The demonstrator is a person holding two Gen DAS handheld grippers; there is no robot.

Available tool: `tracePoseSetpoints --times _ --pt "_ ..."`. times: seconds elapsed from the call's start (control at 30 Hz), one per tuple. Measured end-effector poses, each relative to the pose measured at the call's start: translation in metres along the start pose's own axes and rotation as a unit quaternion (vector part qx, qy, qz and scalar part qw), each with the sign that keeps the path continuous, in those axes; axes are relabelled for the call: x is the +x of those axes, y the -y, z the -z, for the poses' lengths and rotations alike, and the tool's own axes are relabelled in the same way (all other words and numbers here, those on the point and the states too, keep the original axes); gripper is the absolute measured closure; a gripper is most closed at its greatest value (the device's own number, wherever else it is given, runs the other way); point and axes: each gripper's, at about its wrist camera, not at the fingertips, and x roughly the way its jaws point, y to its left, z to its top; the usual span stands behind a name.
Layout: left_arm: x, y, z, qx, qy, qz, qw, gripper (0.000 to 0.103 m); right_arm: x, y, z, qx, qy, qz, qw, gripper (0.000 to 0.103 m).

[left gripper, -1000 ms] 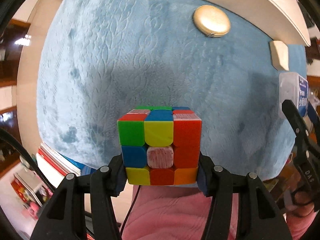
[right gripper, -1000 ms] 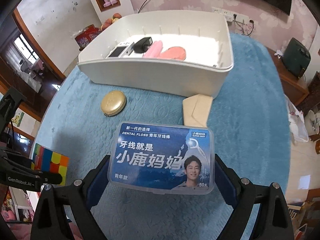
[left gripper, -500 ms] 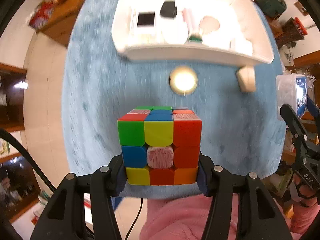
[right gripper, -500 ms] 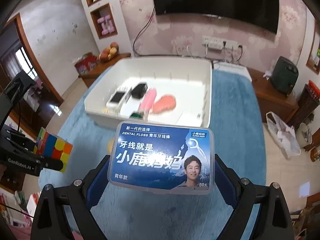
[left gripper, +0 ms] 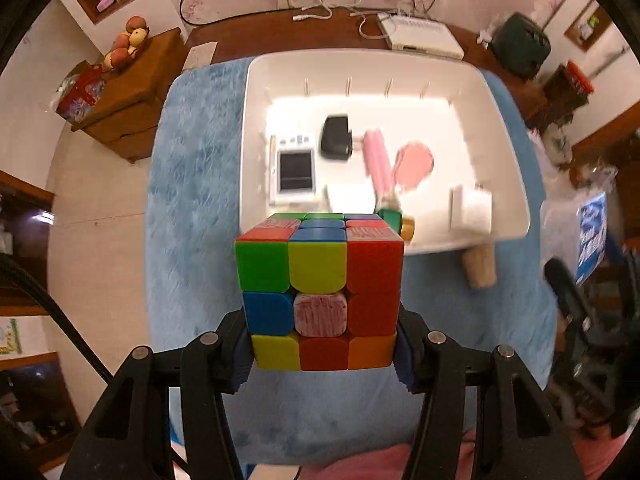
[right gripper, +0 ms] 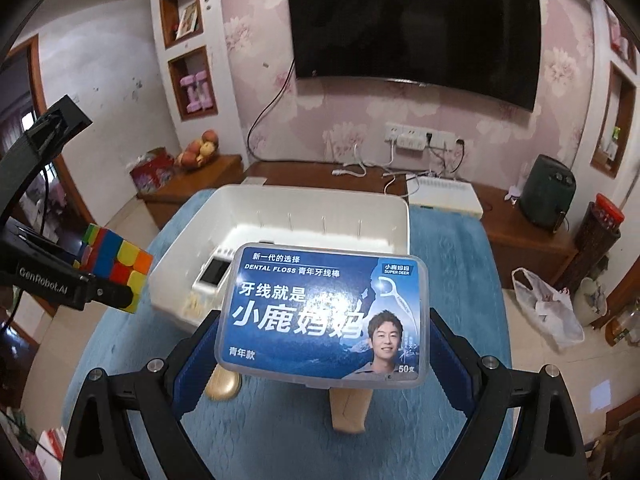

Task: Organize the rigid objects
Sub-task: 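Lift and carry the floss box and Rubik's cube over the tray with both tools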

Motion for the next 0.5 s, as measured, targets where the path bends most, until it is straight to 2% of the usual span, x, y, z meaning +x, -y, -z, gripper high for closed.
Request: tracePoseSetpoints --times 0.1,0.27,0.5 --pt "0.006 -0.004 -0.014 -0.002 0.019 0.005 0.9998 0.044 0.011 -0.002 -0.003 0.004 0.003 0.001 1.000 0.008" --pt "0.017 -0.014 -0.035 -0.024 0.033 0.042 0.9983 0.044 0.029 -0.003 -0.008 0.016 0.006 -0.002 1.000 0.008" --pt "0.030 -0.021 -0.058 -0.017 0.069 0.079 0.9944 0.044 0.052 -0.008 -0.010 0.017 0.007 0.008 1.000 0.008"
